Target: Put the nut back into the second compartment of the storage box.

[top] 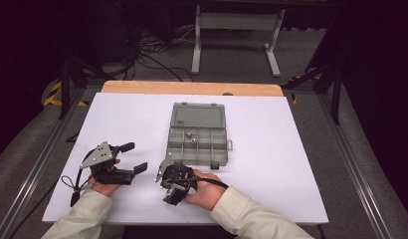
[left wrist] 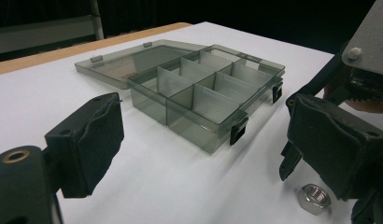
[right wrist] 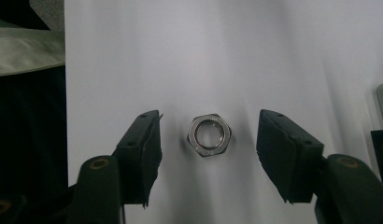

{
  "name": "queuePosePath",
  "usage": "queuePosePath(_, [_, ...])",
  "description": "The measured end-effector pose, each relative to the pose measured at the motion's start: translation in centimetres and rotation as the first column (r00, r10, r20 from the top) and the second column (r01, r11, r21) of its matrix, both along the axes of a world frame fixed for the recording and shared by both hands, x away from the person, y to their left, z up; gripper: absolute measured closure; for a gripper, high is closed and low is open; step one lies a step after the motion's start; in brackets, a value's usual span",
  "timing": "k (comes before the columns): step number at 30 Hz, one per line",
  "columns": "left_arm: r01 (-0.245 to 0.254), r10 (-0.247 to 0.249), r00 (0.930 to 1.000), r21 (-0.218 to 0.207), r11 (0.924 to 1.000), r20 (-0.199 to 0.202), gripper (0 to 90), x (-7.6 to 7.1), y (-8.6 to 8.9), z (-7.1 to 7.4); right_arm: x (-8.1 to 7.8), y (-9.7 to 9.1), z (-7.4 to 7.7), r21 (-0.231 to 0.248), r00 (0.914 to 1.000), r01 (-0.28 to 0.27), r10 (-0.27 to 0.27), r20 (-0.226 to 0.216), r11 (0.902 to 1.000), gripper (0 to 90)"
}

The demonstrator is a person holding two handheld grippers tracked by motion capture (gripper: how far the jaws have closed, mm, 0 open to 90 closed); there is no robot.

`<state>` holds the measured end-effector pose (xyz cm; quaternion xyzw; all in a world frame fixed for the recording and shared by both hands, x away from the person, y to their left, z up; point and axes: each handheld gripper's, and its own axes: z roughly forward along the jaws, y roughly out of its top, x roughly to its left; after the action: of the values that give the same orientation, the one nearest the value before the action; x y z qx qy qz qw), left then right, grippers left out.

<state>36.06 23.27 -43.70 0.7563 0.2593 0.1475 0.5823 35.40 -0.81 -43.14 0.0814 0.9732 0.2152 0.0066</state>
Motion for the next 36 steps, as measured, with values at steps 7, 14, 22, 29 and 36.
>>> queuePosePath(7, [0.0,0.0,1.0,0.0,1.0,0.0,11.5,0.0,0.0,0.0,0.1,0.1,-0.2,-0.016,0.9999,0.001,-0.001,0.015,0.9999,55.0])
queuePosePath(14, [0.001,-0.001,1.0,-0.001,1.0,0.0,11.5,0.0,0.0,0.0,0.0,0.4,-0.3,-0.017,0.9997,-0.002,0.002,0.024,0.9999,62.4])
queuePosePath(22, [0.001,-0.001,1.0,-0.001,1.0,0.0,11.5,0.0,0.0,0.0,-0.2,0.5,-0.2,-0.029,0.999,-0.015,0.016,0.041,0.9995,67.3])
queuePosePath(29, [0.002,-0.002,1.0,0.002,1.0,0.004,11.5,0.0,0.1,0.0,-0.3,0.6,0.0,-0.034,0.9985,-0.02,0.021,0.049,0.9992,69.9])
queuePosePath(36, [0.001,-0.001,1.0,-0.001,1.0,0.001,11.5,0.0,0.0,0.0,-0.6,0.5,1.1,-0.013,0.9971,-0.039,0.04,0.065,0.9992,69.9])
